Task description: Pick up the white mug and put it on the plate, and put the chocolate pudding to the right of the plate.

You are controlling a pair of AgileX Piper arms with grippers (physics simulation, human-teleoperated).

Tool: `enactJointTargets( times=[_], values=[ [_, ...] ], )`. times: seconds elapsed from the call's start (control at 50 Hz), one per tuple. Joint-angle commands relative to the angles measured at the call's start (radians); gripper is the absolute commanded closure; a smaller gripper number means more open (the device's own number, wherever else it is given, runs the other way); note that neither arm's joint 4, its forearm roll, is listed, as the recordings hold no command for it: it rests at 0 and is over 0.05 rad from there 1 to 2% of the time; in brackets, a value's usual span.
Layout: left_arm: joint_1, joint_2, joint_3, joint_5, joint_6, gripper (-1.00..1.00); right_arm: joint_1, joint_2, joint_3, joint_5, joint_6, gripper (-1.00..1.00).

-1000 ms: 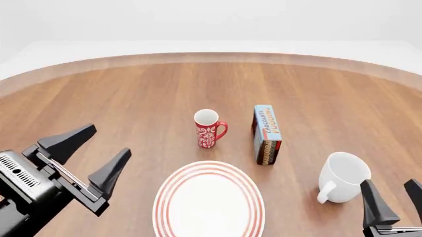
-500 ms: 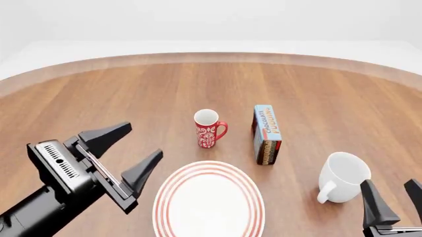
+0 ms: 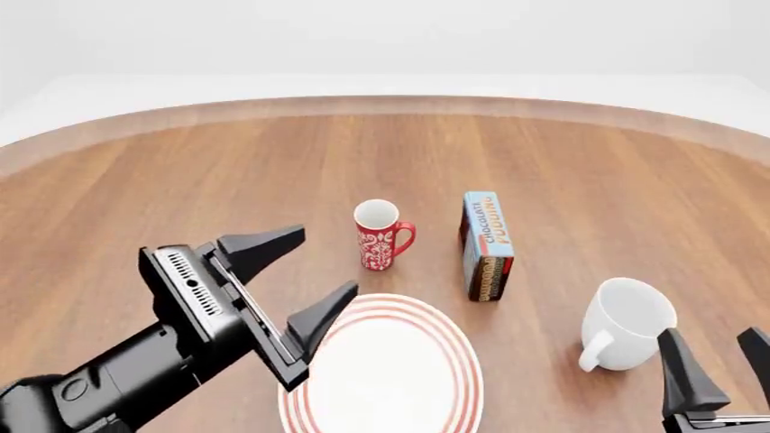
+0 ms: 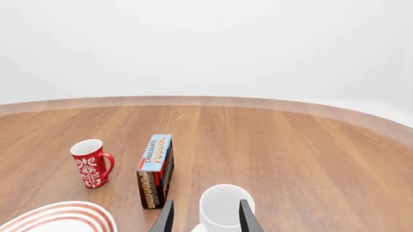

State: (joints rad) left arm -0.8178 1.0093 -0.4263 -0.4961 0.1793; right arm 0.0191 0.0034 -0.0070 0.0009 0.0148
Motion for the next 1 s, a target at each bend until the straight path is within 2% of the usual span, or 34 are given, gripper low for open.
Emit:
enactJointTargets(
  times=[0.02,0.58,1.0],
  values=[
    [-0.046,0.073,-0.039,-0.015,-0.005,-1.0,0.001,0.002,0.001,-0.003,-0.001,-1.0],
    [-0.158,0.269,-0.148,-0.044,-0.005,-1.0,0.002,0.007,0.001,-0.009,-0.001,-1.0],
    [-0.195,0.38,-0.22,-0.06,-0.023,-1.0,0.002,0.002,0.002,-0.003,0.0,-1.0]
  ],
)
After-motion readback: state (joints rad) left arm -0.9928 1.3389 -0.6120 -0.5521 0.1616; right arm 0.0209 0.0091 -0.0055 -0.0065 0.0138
